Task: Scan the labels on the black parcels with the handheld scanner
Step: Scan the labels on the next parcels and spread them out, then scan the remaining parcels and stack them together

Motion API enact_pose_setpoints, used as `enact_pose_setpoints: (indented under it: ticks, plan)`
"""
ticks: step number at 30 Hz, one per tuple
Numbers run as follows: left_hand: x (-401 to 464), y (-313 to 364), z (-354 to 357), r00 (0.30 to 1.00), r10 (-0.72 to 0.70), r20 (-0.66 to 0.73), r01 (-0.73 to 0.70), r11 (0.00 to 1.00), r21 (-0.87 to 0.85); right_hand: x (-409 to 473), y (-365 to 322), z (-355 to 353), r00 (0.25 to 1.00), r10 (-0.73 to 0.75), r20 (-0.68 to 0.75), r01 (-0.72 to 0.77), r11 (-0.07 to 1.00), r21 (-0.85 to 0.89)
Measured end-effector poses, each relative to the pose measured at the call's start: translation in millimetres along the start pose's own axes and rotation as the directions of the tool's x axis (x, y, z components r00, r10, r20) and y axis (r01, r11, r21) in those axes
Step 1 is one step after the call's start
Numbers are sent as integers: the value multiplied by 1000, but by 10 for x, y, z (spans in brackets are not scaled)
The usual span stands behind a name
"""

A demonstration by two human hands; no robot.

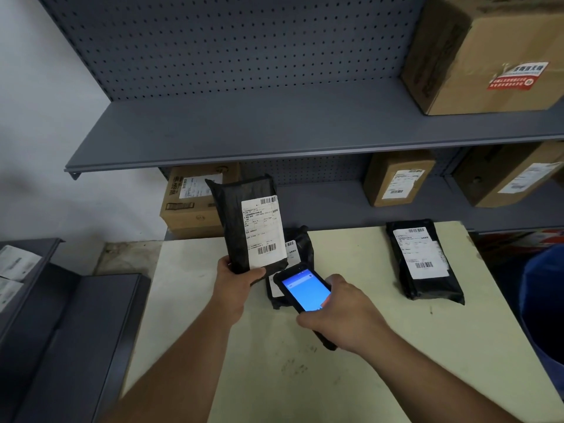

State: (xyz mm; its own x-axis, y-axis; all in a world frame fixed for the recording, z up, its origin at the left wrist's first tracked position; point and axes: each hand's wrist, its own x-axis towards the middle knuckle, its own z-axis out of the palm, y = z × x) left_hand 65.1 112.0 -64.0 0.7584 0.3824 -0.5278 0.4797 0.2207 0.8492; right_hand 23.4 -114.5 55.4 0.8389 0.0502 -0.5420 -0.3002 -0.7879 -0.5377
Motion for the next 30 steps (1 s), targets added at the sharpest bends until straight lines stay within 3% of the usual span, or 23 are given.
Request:
enact_pose_setpoints:
  ticks: [10, 16, 30]
  plan:
    - [-80, -51, 494, 994, -69, 86, 70, 997, -11, 66, 286, -228, 998, 46, -33, -44, 998, 54]
    - [-102, -211, 935, 965, -146, 218, 144, 989, 26, 128, 560, -430, 995, 85, -47, -81, 993, 89]
    - [-184, -687, 1982, 926, -281, 254, 268, 960, 83, 303, 1304, -885, 981, 184, -63, -171, 970, 170]
